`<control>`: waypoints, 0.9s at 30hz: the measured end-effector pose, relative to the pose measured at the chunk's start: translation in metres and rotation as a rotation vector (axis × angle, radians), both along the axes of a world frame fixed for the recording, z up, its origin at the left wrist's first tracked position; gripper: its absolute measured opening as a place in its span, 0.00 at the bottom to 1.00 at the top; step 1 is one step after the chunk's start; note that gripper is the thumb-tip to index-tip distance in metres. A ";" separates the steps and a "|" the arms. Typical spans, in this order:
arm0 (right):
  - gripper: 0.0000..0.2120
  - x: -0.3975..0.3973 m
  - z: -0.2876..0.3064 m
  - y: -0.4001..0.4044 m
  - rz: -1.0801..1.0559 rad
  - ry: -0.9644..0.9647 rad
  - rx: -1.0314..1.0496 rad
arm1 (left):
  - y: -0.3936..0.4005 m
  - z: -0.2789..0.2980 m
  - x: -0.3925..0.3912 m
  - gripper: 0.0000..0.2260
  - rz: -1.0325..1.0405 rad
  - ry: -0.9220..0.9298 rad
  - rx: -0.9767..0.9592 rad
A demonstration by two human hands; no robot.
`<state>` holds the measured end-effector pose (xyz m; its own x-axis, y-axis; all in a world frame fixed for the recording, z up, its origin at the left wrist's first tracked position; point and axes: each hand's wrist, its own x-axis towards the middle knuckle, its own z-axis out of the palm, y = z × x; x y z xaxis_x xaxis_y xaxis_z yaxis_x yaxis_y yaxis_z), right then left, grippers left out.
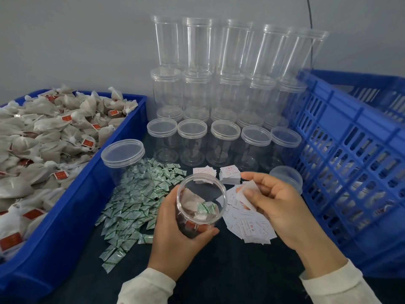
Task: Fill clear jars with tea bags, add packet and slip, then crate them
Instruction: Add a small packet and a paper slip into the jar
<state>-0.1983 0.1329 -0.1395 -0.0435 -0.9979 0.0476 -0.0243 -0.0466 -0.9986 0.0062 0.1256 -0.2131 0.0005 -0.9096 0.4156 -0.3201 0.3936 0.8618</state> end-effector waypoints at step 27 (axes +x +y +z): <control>0.18 0.025 0.039 -0.008 0.463 0.755 -0.369 | 0.002 0.010 -0.016 0.44 -0.078 0.118 0.070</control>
<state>-0.1736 0.1249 -0.1010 0.5225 -0.8247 0.2165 -0.5557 -0.5219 -0.6471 -0.0098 0.1278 -0.2032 -0.0263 -0.9353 0.3528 -0.1853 0.3513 0.9177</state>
